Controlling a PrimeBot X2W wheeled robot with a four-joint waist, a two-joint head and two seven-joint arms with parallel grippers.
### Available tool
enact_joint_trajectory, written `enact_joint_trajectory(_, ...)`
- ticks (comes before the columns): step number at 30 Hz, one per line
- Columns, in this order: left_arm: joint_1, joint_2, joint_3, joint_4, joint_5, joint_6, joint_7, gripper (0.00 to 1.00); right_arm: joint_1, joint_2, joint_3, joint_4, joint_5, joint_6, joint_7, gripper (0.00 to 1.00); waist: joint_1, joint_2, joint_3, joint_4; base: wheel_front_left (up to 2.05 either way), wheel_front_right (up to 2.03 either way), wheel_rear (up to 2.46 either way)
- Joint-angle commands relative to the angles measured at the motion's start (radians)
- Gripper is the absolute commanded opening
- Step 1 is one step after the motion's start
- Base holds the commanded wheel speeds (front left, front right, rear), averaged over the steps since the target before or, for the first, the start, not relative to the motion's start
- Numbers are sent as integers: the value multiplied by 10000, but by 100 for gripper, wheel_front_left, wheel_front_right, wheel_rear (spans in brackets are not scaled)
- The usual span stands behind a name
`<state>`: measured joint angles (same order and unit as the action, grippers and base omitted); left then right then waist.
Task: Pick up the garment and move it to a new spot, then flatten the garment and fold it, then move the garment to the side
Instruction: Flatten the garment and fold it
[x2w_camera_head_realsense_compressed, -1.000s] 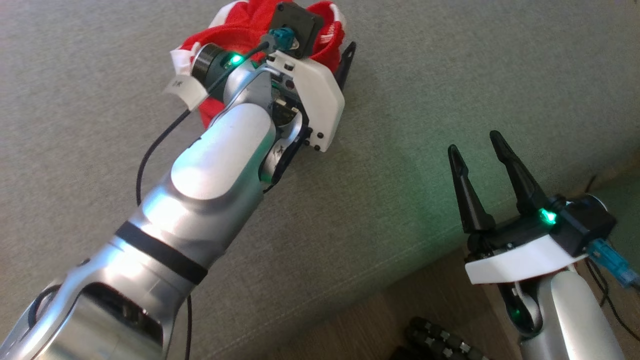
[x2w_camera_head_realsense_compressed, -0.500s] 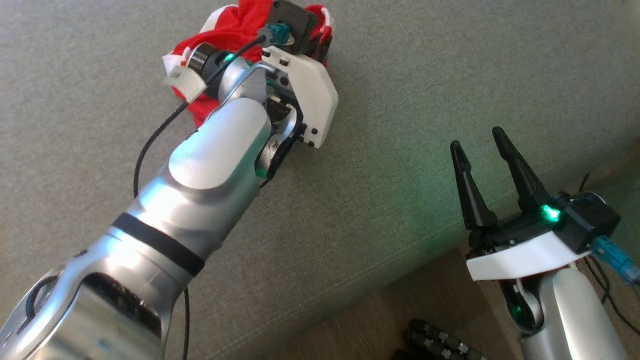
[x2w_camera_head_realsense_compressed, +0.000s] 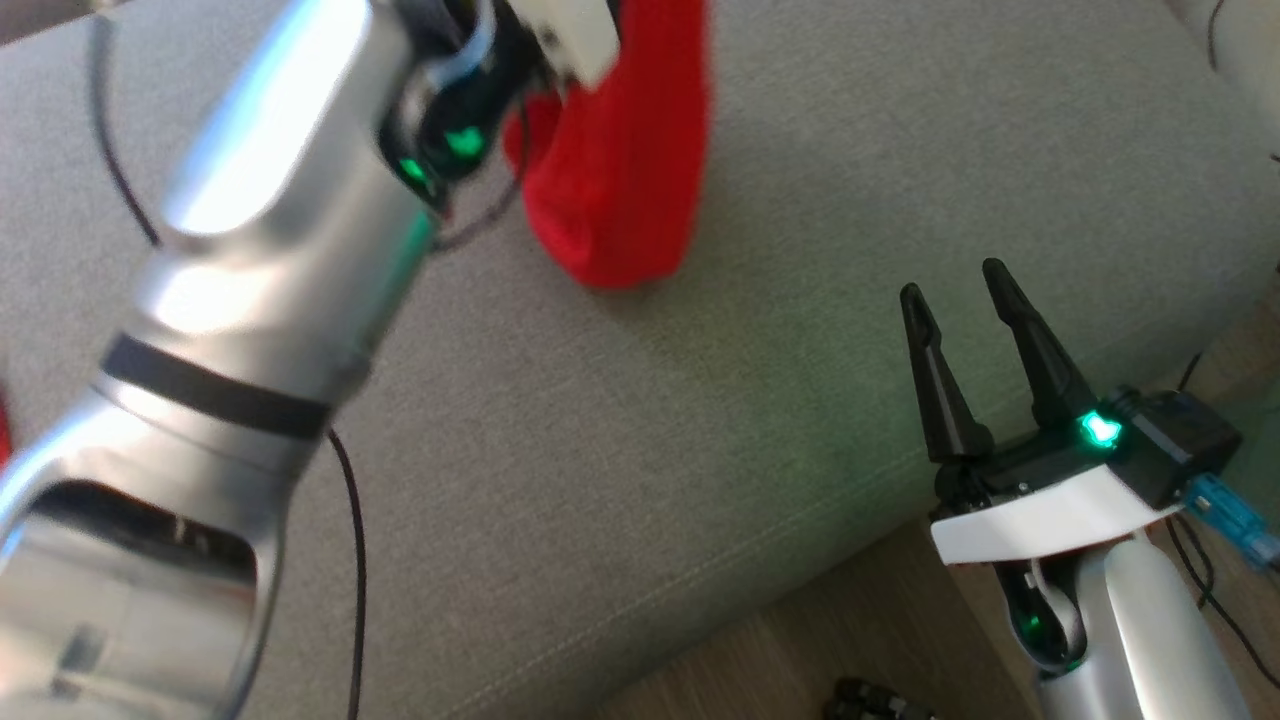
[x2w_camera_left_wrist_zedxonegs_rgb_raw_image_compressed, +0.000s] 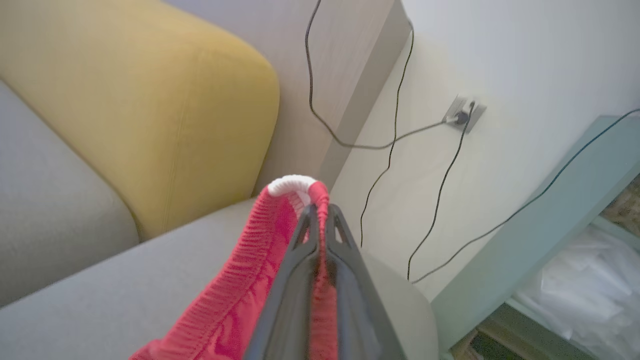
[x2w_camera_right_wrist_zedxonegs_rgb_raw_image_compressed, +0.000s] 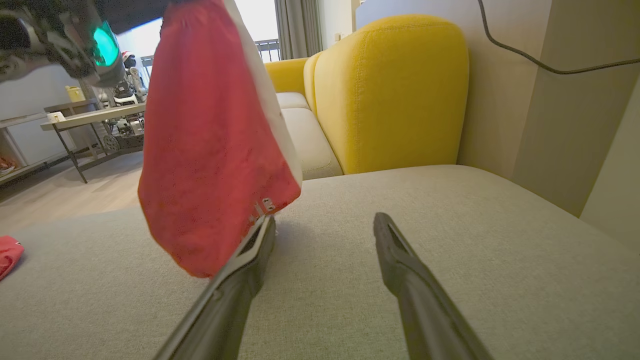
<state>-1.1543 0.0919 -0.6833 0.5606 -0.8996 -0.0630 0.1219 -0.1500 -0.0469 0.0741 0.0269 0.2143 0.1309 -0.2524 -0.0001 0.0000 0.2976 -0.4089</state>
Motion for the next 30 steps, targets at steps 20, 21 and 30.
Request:
enact_joint_trajectory(20,5967,1652,1435,-4110,-1598,972,-1588,0,498,-33,-269,-423,-498,-2,-94,100,1,0,-553,1422,0,0,0)
enact_joint_trajectory(21,6597,1713,1466,-4165,-1660,989,-1843,0,508,-33,-307,-436,-594,-2,-94,100,1,0,-563,1559,0,0,0)
enact_joint_trajectory(30,9133,1395,1274,-4093,-2055,458,-3074,43,530,-33,-424,-505,-1193,-2,-94,100,1,0,-664,2750,0,0,0)
